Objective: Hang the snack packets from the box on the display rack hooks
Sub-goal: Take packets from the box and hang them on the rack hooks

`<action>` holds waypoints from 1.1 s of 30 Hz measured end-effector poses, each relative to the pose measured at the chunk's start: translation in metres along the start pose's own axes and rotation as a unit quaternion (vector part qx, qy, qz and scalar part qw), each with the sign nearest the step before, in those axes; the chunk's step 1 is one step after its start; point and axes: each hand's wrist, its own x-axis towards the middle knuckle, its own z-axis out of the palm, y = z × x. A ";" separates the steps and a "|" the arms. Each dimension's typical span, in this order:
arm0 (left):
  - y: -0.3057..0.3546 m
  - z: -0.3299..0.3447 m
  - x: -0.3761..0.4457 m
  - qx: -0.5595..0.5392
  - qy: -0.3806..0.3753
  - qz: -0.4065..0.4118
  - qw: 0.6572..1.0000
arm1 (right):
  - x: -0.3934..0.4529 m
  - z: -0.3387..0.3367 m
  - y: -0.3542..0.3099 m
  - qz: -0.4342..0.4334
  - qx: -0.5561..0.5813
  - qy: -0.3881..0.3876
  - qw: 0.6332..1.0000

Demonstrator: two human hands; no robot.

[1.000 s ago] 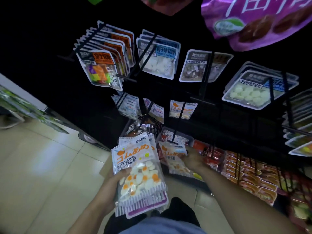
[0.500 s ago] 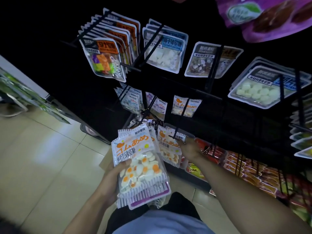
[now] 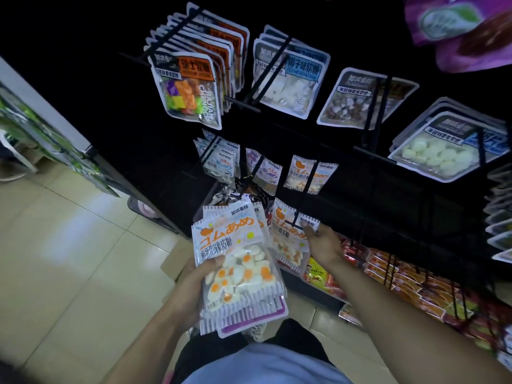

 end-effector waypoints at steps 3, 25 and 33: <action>0.003 -0.001 0.001 -0.009 -0.022 -0.018 1.000 | 0.010 0.002 0.000 0.018 0.015 0.011 1.000; 0.023 0.013 -0.006 0.055 -0.029 0.081 0.995 | 0.057 -0.034 -0.063 0.101 0.291 0.197 0.931; 0.037 0.016 -0.016 0.119 -0.041 0.088 0.988 | -0.154 -0.021 -0.110 0.011 0.278 -0.089 0.956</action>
